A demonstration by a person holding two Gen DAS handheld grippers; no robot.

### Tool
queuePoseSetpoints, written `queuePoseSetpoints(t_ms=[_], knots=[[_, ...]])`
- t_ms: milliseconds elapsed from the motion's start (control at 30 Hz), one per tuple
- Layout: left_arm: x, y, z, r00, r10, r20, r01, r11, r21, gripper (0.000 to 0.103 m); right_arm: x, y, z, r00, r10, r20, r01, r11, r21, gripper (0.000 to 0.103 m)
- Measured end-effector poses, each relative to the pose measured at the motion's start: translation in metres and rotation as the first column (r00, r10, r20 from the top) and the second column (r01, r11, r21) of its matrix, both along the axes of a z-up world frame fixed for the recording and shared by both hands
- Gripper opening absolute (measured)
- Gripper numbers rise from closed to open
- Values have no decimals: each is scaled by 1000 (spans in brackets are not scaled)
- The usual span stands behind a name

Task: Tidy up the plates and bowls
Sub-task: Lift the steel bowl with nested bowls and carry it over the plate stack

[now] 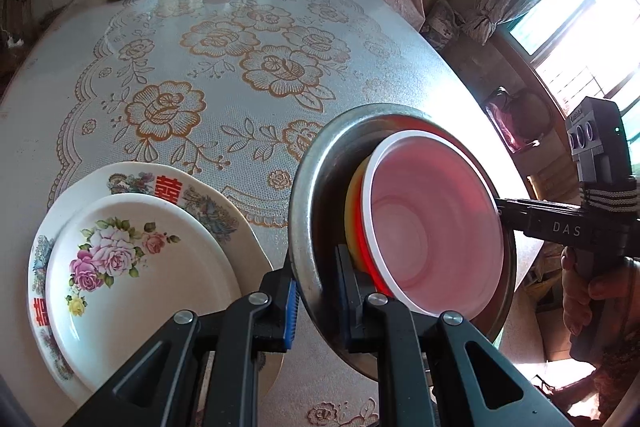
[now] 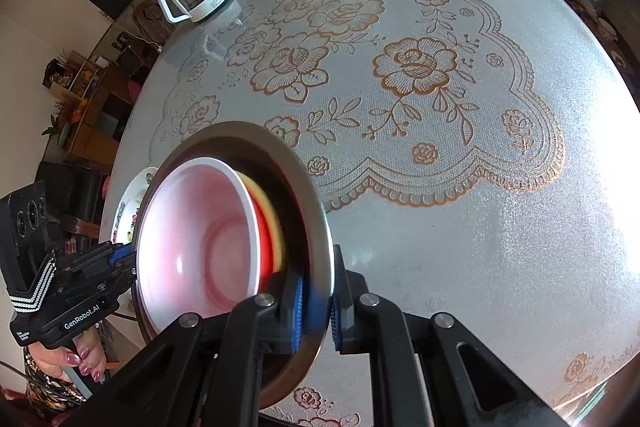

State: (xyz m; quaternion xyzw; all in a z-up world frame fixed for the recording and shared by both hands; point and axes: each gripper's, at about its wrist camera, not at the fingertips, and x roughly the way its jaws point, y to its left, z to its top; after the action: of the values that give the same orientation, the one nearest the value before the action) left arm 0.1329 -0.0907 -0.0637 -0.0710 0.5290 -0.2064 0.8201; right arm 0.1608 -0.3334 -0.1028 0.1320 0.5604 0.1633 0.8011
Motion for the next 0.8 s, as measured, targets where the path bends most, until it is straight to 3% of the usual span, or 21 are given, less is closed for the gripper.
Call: queuePoseSetpoints(t_ms=[400, 800], knots=[[-12, 71, 21, 994, 92, 53, -93, 996, 16, 15, 5, 65, 28, 995, 84, 58, -85, 996, 17, 10], [-25, 142, 14, 983, 178, 44, -180, 982, 56, 15, 13, 144, 14, 985, 166, 33, -168, 985, 46, 10]])
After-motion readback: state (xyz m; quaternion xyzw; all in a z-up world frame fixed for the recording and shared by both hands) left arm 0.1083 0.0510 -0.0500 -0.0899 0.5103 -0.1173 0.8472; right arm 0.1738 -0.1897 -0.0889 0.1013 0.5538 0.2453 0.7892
